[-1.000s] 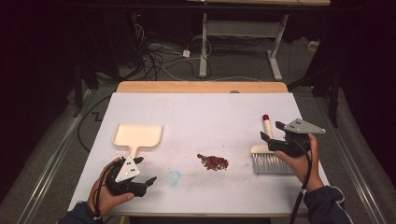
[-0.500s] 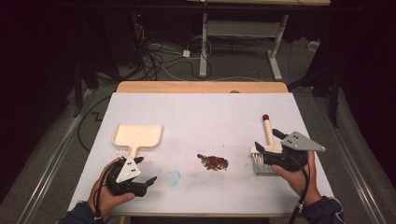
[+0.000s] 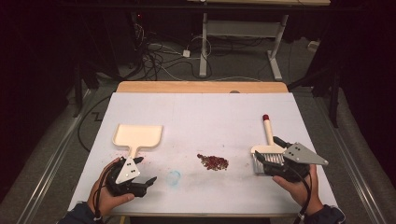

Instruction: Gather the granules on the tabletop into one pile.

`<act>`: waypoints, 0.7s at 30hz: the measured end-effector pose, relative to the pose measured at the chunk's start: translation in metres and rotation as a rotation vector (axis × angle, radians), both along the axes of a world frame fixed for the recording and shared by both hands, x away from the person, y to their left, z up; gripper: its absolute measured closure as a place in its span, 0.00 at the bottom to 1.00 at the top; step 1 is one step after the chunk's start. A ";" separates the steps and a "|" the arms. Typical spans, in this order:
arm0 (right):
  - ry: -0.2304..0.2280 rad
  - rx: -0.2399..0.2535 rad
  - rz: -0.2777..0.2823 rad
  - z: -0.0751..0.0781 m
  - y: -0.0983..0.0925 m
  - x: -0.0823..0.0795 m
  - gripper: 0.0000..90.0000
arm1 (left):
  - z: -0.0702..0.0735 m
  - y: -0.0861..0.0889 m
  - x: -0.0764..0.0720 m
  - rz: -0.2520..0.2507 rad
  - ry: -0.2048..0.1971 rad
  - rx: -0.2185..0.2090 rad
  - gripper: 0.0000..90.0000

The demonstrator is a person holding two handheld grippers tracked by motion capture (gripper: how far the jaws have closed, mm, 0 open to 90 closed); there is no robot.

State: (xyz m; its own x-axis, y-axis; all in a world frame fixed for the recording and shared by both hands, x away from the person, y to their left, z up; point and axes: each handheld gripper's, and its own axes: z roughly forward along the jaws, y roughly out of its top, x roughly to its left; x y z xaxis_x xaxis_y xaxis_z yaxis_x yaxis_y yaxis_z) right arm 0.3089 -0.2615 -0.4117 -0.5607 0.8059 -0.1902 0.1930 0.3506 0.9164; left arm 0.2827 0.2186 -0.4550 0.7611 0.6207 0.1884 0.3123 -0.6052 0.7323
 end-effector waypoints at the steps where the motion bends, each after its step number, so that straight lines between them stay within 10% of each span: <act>1: -0.001 -0.001 0.006 -0.001 0.000 -0.001 0.26 | 0.000 0.000 0.000 -0.001 0.001 0.000 0.22; 21: -0.010 -0.072 0.052 -0.023 0.006 -0.021 0.25 | -0.002 -0.004 0.002 -0.017 -0.001 0.020 0.22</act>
